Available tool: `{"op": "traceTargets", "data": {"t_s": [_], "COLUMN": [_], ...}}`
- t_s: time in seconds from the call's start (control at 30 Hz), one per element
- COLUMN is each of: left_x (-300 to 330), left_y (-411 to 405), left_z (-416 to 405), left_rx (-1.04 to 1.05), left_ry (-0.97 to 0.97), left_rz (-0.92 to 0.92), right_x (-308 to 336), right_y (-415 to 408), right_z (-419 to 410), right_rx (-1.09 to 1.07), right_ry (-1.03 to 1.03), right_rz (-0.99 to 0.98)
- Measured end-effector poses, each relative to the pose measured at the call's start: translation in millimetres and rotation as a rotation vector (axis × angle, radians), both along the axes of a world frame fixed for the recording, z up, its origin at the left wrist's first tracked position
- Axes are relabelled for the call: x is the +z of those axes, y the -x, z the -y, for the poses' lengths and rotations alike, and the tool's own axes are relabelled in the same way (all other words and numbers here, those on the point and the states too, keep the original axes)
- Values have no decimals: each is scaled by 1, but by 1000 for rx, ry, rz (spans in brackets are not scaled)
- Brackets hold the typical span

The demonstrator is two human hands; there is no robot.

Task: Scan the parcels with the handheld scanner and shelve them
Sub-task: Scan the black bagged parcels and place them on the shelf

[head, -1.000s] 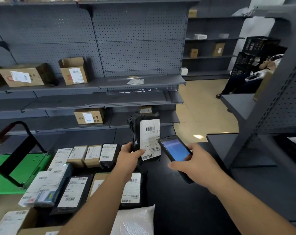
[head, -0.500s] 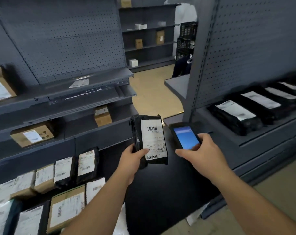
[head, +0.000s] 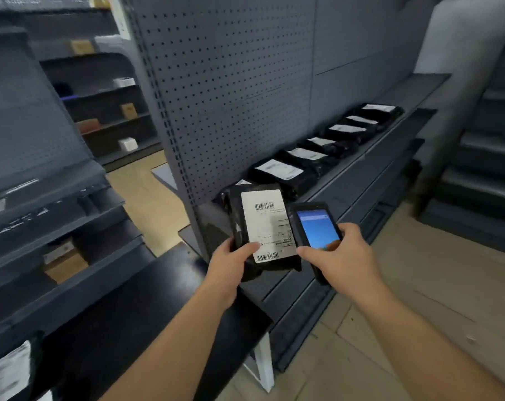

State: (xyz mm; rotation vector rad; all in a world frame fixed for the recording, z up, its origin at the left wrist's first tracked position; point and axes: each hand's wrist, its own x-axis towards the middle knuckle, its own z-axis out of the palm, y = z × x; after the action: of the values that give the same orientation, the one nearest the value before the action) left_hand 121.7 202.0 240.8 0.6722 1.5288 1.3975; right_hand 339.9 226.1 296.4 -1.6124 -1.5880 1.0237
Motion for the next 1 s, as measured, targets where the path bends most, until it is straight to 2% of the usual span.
{"op": "traceTargets", "data": {"t_s": [0.3,0.57,0.73,1.0], "left_x": [2,-3,-17,-20], "left_y": [-178,-281,-328,-388], "left_z": [-99,-182,-255,-414], "left_rx": [-309,-514,-614,-726], "left_ry": [17,47,47,44], "left_rz": [-33,-6,-13,-29], "right_x": [6,0,-13,-12], "right_y": [-168,-261,-301,-356], "right_z": [-32,-78,-140,-271], "right_rx": [-285,-500,-599,-738], "right_ry": [11,16,20,21], "right_rz": [13,-20,-19,28]}}
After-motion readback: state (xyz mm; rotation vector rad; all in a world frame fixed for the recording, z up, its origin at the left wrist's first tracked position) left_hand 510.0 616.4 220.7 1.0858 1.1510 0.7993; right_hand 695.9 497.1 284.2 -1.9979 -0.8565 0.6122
